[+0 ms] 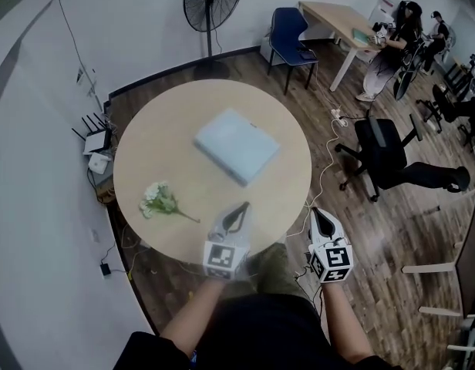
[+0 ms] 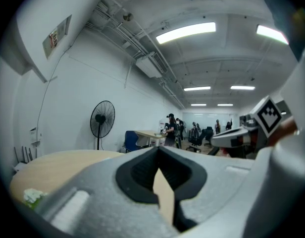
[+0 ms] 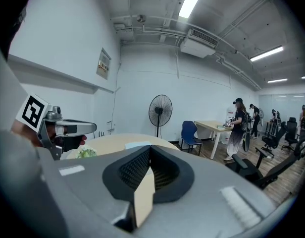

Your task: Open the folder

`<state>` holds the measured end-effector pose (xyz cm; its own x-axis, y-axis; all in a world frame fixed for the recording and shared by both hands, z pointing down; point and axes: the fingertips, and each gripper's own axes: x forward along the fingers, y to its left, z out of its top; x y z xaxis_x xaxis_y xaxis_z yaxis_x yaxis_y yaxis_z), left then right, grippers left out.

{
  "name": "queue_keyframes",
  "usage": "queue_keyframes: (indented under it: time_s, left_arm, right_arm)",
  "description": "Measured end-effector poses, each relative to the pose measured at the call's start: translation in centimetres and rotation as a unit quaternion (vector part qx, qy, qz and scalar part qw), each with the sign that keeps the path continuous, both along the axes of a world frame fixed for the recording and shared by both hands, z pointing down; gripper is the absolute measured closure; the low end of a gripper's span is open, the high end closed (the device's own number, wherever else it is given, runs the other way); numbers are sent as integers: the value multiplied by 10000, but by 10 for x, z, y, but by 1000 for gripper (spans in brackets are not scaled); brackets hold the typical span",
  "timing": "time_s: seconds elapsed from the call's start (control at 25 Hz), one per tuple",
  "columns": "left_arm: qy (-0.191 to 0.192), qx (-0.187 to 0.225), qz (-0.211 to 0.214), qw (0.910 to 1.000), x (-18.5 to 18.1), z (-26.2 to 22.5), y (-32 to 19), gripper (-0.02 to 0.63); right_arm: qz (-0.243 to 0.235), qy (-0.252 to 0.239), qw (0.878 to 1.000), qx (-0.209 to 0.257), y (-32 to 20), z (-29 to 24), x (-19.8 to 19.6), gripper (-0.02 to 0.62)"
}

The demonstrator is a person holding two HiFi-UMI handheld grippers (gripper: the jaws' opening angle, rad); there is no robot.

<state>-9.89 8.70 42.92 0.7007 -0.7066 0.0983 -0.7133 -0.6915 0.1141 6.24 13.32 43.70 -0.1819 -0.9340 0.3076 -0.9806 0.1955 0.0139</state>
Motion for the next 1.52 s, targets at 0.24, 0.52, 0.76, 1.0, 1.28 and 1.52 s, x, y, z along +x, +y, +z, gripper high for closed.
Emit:
queue_keyframes:
  time_s: [0.24,0.52,0.76,1.0,1.28,1.52]
  left_arm:
    - [-289,-7,-243,9993,25,23,-59,603]
    - [-790,-283,-456,9954,75,64,-147,603]
    - [-1430,-1018,-625,9825,110,130,-213,603]
    - [-1827,-1419,-601,9710,142,176,-255,601]
    - [-2228,-1724,-469,9583,173,230,-293,601]
    - [-2310,-1914,-451,9529,190,261,-324,601]
  right_arm:
    - [-210,-161,9996,-9,-75,27,29,592]
    - [-614,-341,9974,-170,-176,51,65,592]
    - [-1050,-381,9926,-472,-254,76,82,592]
    - [-1451,-338,9846,-913,-314,115,98,592]
    - [-1804,-342,9723,-1444,-358,176,109,592]
    - [-2083,-292,9573,-1984,-398,234,109,594]
